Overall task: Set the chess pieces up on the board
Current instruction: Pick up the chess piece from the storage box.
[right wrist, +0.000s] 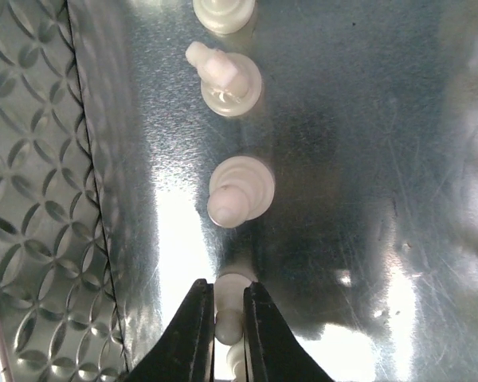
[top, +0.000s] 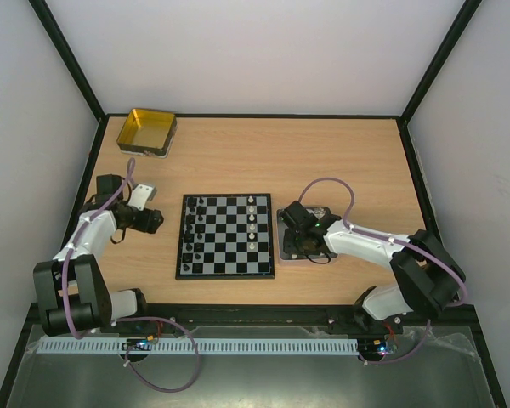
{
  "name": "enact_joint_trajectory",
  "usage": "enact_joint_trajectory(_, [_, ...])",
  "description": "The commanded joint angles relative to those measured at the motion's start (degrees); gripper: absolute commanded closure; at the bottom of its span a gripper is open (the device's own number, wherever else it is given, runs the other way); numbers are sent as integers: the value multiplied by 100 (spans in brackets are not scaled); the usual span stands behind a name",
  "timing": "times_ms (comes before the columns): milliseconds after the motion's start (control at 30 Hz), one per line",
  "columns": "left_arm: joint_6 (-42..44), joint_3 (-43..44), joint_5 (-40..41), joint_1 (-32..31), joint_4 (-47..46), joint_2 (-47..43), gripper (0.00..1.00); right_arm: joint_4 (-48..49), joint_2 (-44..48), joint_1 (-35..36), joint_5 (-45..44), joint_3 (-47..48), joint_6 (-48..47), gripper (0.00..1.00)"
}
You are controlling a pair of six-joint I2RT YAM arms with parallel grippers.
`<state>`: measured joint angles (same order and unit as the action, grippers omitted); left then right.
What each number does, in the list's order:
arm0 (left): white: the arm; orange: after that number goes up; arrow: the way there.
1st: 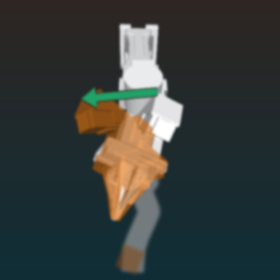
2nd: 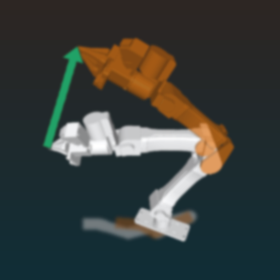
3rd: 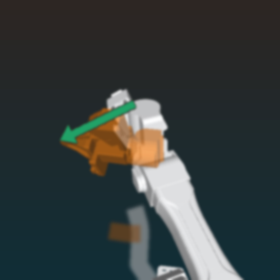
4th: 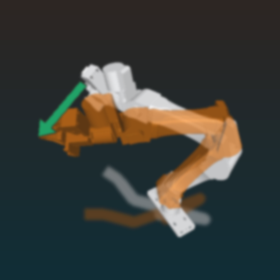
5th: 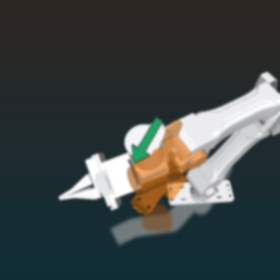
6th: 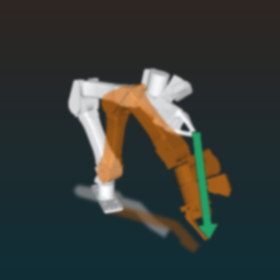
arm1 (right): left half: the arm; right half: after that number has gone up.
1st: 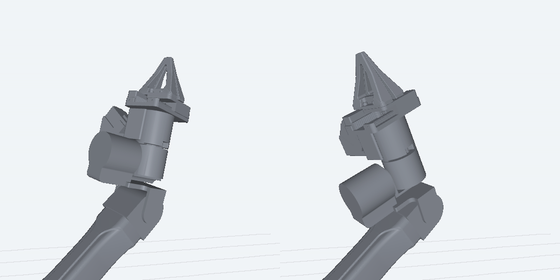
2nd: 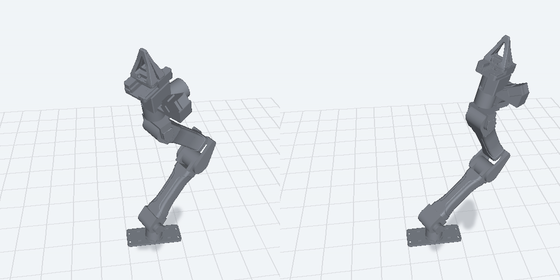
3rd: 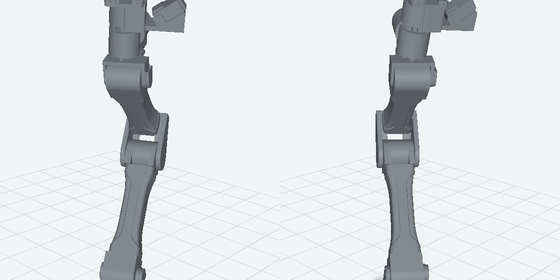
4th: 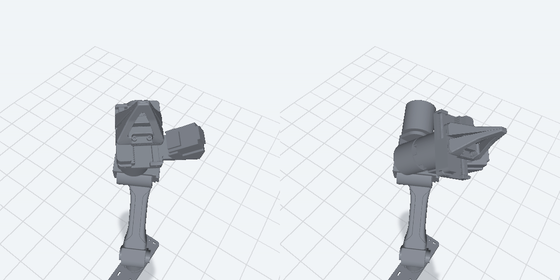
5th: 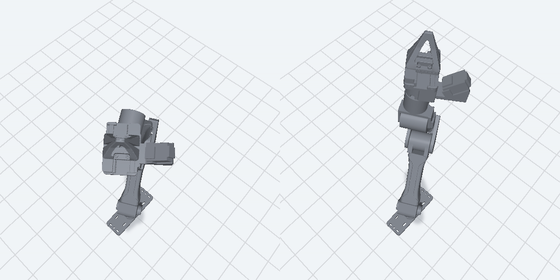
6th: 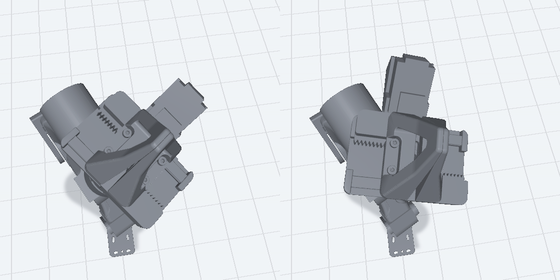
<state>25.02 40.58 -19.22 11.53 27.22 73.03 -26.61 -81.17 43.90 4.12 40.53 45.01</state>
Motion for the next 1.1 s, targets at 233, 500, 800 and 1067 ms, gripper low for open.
enact_joint_trajectory(233, [-49, -54, 6, -92, -59, -112, 20, -456, 101, 39, -513, 276, -93, 98])
enact_joint_trajectory(500, [-48, -59, 28, -155, -59, -96, 20, -854, 263, 40, -725, 559, -167, 98])
enact_joint_trajectory(800, [-75, -72, 30, -169, -86, -92, 20, -1279, 664, 67, -692, 822, -79, 98])
enact_joint_trajectory(1067, [-92, -10, -60, -177, -77, -96, 20, -1585, 526, 1087, -505, 1594, 295, 98])
